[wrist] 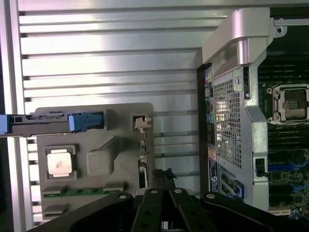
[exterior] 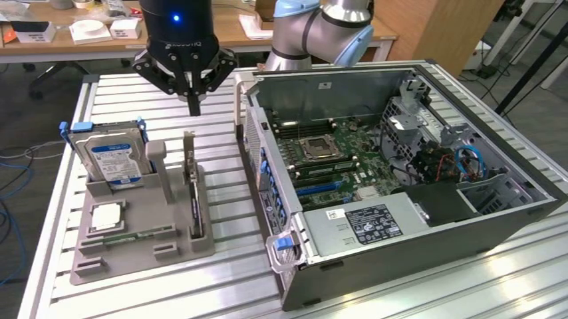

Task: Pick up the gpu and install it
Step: 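Reach for the gpu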

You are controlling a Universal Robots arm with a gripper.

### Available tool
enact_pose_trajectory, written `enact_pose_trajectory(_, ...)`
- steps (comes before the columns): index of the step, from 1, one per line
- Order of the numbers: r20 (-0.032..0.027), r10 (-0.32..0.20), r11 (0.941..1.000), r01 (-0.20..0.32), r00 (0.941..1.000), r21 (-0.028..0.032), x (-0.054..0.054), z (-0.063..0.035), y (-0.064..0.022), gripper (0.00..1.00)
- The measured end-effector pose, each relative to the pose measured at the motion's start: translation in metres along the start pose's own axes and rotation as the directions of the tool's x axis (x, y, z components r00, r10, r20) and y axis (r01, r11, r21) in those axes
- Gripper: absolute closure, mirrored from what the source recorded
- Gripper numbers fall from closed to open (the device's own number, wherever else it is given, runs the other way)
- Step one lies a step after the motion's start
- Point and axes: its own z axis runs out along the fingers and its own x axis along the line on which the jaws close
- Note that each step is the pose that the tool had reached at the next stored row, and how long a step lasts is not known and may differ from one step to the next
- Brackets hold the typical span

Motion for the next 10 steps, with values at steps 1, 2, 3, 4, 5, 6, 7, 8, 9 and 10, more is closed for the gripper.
enact_pose_trajectory(1, 0.0000, 0.000, 1.0000, 0.000, 1.0000, 0.0000, 0.0001, 0.0000, 0.0000, 0.89)
enact_pose_trajectory(2, 0.0000, 0.000, 1.0000, 0.000, 1.0000, 0.0000, 0.0002, 0.0000, -0.0001, 0.89)
enact_pose_trajectory(3, 0.0000, 0.000, 1.0000, 0.000, 1.0000, 0.0000, 0.0002, 0.0000, -0.0001, 0.89)
enact_pose_trajectory(4, 0.0000, 0.000, 1.0000, 0.000, 1.0000, 0.0000, 0.0002, 0.0000, -0.0001, 0.89)
enact_pose_trajectory(5, 0.0000, 0.000, 1.0000, 0.000, 1.0000, 0.0000, 0.0002, 0.0000, -0.0001, 0.89)
enact_pose_trajectory(6, 0.0000, 0.000, 1.0000, 0.000, 1.0000, 0.0000, 0.0002, 0.0000, -0.0001, 0.89)
enact_pose_trajectory(7, 0.0000, 0.000, 1.0000, 0.000, 1.0000, 0.0000, 0.0002, 0.0000, -0.0001, 0.89)
enact_pose_trajectory(8, 0.0000, 0.000, 1.0000, 0.000, 1.0000, 0.0000, 0.0002, 0.0000, -0.0001, 0.89)
enact_pose_trajectory(9, 0.0000, 0.000, 1.0000, 0.000, 1.0000, 0.0000, 0.0002, 0.0000, -0.0001, 0.89)
enact_pose_trajectory(10, 0.0000, 0.000, 1.0000, 0.000, 1.0000, -0.0001, 0.0002, 0.0000, -0.0001, 0.89)
